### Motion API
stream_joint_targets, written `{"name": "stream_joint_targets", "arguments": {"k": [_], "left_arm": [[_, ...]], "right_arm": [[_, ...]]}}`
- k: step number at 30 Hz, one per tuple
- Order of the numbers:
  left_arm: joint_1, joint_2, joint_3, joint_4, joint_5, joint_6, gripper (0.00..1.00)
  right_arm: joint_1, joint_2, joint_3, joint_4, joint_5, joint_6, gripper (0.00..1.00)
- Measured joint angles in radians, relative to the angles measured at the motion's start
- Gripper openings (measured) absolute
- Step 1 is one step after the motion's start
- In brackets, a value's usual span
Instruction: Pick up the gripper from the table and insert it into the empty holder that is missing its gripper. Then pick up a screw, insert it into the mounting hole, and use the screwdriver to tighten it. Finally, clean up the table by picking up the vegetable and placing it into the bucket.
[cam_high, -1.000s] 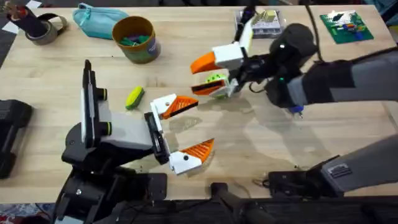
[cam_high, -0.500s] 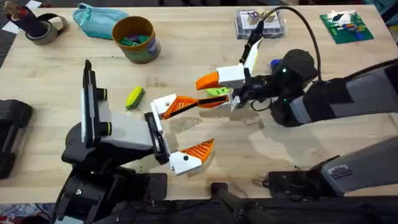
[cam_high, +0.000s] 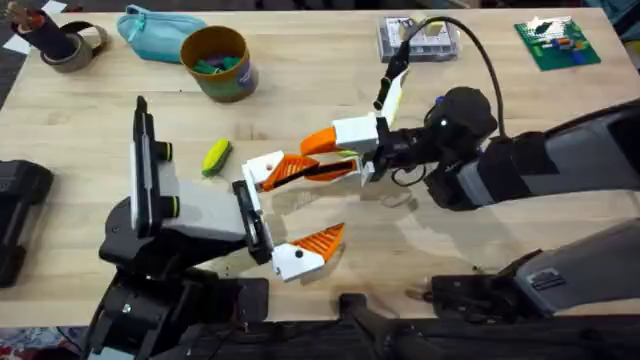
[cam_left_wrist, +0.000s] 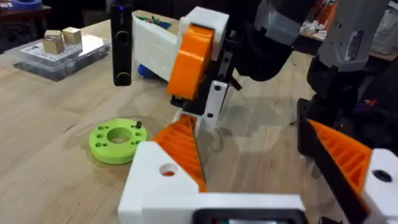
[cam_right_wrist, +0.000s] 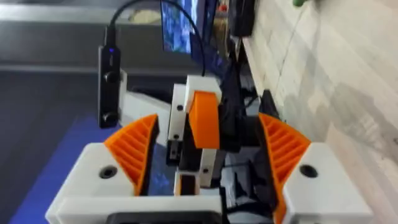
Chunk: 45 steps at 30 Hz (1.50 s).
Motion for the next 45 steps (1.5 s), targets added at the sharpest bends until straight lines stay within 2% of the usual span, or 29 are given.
{"name": "stream_joint_targets", "arguments": {"k": [5, 11, 15, 20, 29, 36, 37, 45], "left_arm": [[0.000, 0.000, 0.000, 0.000, 0.000, 0.000, 0.986], [0.000, 0.000, 0.000, 0.000, 0.000, 0.000, 0.986], [0.000, 0.000, 0.000, 0.000, 0.000, 0.000, 0.986], [0.000, 0.000, 0.000, 0.000, 0.000, 0.000, 0.986], [0.000, 0.000, 0.000, 0.000, 0.000, 0.000, 0.986], [0.000, 0.000, 0.000, 0.000, 0.000, -0.001, 0.986], [0.000, 0.000, 0.000, 0.000, 0.000, -0.001, 0.986], [0.000, 0.000, 0.000, 0.000, 0.000, -0.002, 0.986]], "right_arm": [[0.012, 0.000, 0.000, 0.000, 0.023, 0.000, 0.727], [0.026, 0.000, 0.000, 0.000, 0.041, 0.000, 0.676], [0.028, 0.000, 0.000, 0.000, 0.050, 0.000, 0.549], [0.038, 0.000, 0.000, 0.000, 0.052, 0.002, 0.512], [0.042, 0.000, 0.000, 0.000, 0.048, 0.003, 0.329], [0.042, 0.000, 0.000, 0.006, 0.047, 0.005, 0.092], [0.042, 0.000, 0.000, 0.007, 0.047, 0.003, 0.034], [0.042, 0.000, 0.000, 0.006, 0.047, 0.007, 0.015]]}}
